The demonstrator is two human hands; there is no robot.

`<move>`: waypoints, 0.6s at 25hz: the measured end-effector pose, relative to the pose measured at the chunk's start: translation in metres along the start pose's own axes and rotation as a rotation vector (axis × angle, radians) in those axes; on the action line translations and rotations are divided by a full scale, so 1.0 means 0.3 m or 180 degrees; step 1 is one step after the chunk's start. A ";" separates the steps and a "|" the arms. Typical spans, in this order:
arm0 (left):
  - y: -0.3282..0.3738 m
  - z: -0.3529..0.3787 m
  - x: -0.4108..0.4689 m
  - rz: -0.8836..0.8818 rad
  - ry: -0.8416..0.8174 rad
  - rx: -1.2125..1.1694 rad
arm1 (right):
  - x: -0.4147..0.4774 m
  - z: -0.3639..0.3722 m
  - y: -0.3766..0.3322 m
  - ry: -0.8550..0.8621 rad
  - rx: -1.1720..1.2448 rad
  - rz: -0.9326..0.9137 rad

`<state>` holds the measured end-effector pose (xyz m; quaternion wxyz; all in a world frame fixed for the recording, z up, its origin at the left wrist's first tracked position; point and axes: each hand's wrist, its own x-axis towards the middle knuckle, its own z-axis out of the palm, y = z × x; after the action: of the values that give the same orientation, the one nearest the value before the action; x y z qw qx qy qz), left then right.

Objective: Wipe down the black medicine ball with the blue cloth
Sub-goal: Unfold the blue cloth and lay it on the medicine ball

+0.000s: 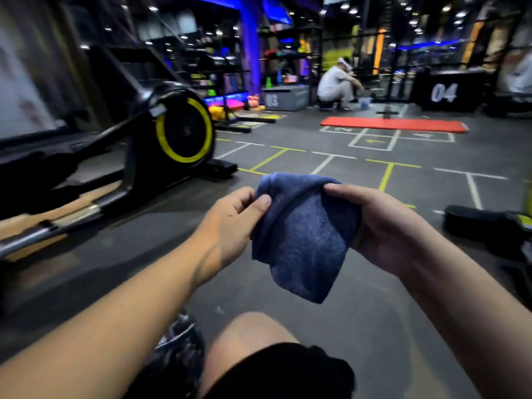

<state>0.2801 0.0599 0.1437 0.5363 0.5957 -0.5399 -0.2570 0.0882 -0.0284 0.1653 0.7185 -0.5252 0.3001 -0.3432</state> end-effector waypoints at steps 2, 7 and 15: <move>-0.024 -0.150 -0.056 -0.0097 0.0330 -0.0091 | 0.094 0.172 0.009 -0.0357 -0.0184 0.0120; -0.204 -0.515 -0.221 -0.0563 0.1034 -0.0118 | 0.244 0.563 0.134 -0.1044 -0.0831 0.0221; -0.487 -0.831 -0.385 -0.1417 0.1675 0.1228 | 0.371 0.890 0.451 -0.1303 -0.1873 0.0120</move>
<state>0.5215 0.2330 0.0513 0.4657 0.8335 -0.2801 -0.0994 0.3887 0.0568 0.0990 0.5880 -0.7619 0.2455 -0.1165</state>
